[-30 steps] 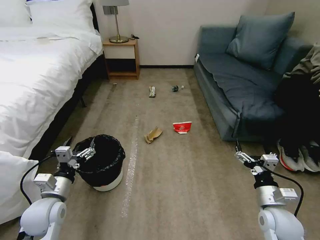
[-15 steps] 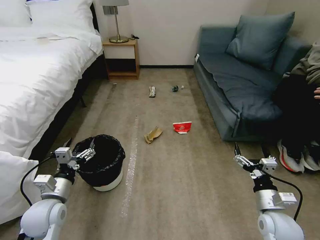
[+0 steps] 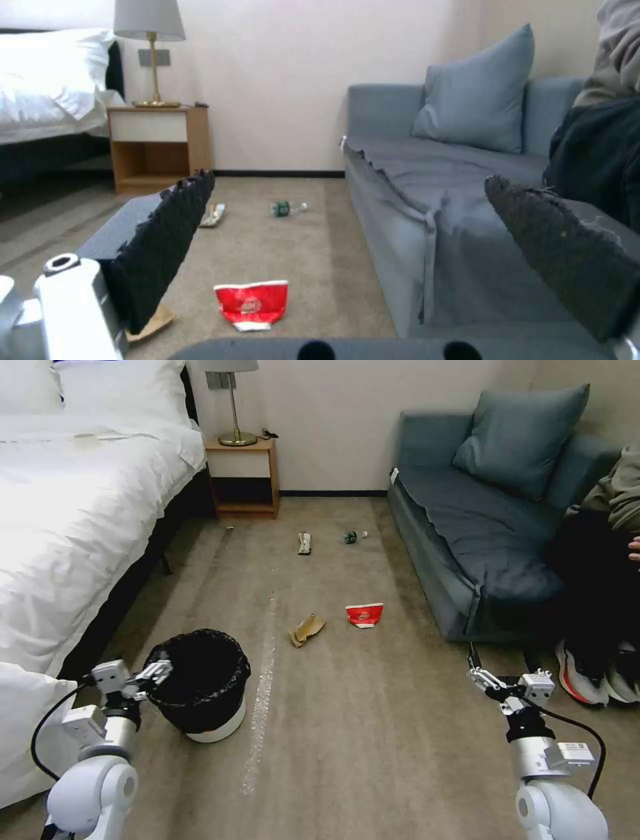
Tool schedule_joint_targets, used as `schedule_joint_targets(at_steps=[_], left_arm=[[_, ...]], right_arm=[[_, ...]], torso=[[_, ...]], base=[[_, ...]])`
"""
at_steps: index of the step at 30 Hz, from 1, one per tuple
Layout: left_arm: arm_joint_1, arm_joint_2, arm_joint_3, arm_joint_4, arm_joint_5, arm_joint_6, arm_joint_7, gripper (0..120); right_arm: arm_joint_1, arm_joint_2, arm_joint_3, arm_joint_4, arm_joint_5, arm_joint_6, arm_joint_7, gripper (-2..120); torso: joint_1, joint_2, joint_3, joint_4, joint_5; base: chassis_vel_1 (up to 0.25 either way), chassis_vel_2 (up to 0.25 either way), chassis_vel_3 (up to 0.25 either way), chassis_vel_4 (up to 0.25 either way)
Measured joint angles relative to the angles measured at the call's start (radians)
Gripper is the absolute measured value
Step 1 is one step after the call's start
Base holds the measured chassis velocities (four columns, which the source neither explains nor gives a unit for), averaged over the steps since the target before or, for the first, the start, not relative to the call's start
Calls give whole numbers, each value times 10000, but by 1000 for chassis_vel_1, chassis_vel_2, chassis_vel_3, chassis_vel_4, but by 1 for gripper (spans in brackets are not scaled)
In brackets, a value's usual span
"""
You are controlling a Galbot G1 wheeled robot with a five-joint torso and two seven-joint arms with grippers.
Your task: Pick up the trash bin, then pick up the garbage on the floor and place it into the trash bin.
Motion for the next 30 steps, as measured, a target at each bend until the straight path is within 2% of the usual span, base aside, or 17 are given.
schedule_joint_targets(at_steps=[1,5,6,11,13,15,27,30], left_arm=[[-164,66,-17,120,-463,479,-403,100],[-372,99,-13,329,-949,946,-696,100],[-713,97,1,734,-1190,1224,-865,100],[-1275,75,-3,1295,-1597,1607,-1018,100],[-1722,109,-13,1660,-2242,1967,-1058,100],[-1873,127,-13,1758,-2526,2132,-1072,100],[-2200,84,-67,2457,-2946,2425,-1207,100],[-2415,81,-116,2917,-3004,2426,-1139,99]], right_arm=[[-4,19,-9,-3,-23,7,-2,100],[-8,43,-12,-2,-37,23,-3,100],[-48,64,-12,6,-49,82,-11,100],[-162,80,30,34,-58,191,-57,100],[-203,78,52,53,-57,255,-92,100],[-196,77,16,77,-60,256,-93,100],[-62,76,-462,269,-122,174,-81,100],[-104,76,-434,235,-116,215,-99,100]], torso=[[0,0,0,-1,1],[0,0,0,0,1],[0,0,0,0,-1],[0,-1,0,-1,0],[0,0,1,-2,0],[0,0,1,-3,0],[0,0,0,-1,0],[0,0,0,-1,0]], base=[[0,0,0,0],[0,0,0,0],[0,0,0,0],[0,0,0,0],[0,0,0,0],[0,0,0,0],[0,0,0,0],[0,0,0,0]])
